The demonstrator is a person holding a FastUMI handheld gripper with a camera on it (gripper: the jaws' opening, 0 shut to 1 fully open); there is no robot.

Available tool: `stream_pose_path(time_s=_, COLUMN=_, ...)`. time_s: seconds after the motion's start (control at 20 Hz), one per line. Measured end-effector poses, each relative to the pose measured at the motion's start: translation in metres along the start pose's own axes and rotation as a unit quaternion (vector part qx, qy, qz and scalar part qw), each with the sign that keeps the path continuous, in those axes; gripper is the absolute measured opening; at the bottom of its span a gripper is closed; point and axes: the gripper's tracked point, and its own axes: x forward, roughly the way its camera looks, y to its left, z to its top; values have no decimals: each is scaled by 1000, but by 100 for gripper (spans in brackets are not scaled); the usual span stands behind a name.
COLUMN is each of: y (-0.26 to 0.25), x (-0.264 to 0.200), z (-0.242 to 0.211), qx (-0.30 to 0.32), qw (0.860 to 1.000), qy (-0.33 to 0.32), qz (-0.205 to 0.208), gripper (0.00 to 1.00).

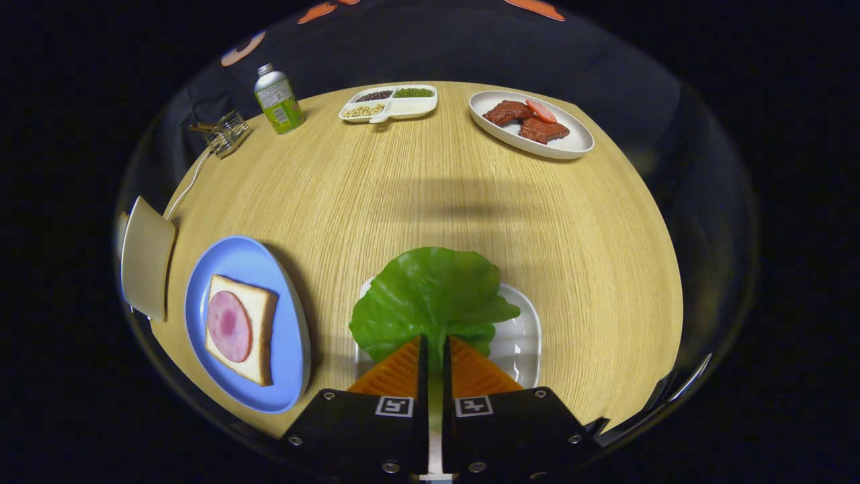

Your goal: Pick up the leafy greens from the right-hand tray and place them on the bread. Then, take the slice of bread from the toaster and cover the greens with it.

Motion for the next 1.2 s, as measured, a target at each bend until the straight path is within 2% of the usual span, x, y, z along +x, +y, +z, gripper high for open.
stream_pose_path(time_s=0.3, y=9, x=-35, z=29, qx=16, qw=999, qy=-45, qz=18, gripper=7)
stream_pose_path(time_s=0.45, y=25, x=-52, z=41, qx=12, qw=997, qy=-60, qz=40, gripper=7)
stream_pose_path(time_s=1.2, y=142, x=-69, z=43, qx=-71, qw=982, qy=-72, qz=160, gripper=7)
